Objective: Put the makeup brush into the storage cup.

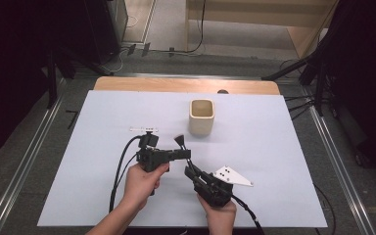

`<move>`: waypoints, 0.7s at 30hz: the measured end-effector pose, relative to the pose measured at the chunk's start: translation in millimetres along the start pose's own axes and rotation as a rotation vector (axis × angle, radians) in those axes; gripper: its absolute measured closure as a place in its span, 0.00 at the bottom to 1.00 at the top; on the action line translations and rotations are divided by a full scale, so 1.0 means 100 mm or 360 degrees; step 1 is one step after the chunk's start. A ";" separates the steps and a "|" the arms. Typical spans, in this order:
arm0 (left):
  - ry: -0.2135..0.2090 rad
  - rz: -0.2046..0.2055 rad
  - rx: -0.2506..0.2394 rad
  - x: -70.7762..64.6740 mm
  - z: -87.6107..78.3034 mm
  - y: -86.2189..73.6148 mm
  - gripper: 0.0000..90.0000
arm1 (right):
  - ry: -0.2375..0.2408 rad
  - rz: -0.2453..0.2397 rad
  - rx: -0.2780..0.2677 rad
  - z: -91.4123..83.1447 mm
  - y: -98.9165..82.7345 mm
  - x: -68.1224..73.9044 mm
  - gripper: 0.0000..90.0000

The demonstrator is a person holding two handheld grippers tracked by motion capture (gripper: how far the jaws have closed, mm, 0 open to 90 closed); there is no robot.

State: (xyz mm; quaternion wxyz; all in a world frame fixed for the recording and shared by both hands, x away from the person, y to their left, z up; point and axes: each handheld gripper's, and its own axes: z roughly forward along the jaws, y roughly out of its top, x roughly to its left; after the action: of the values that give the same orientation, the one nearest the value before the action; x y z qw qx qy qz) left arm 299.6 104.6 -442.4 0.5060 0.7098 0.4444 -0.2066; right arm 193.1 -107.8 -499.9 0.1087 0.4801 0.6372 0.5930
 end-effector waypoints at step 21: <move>-0.0091 -0.0105 0.0034 0.06 -0.06 0.03 0.87 | -0.0004 -0.0070 0.0095 0.01 0.02 0.04 0.77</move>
State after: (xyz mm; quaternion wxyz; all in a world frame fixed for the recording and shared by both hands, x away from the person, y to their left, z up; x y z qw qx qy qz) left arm 304.5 112.4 -443.1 0.5038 0.6939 0.4507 -0.2482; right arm 193.3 -104.5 -496.7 0.1080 0.4699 0.6649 0.5705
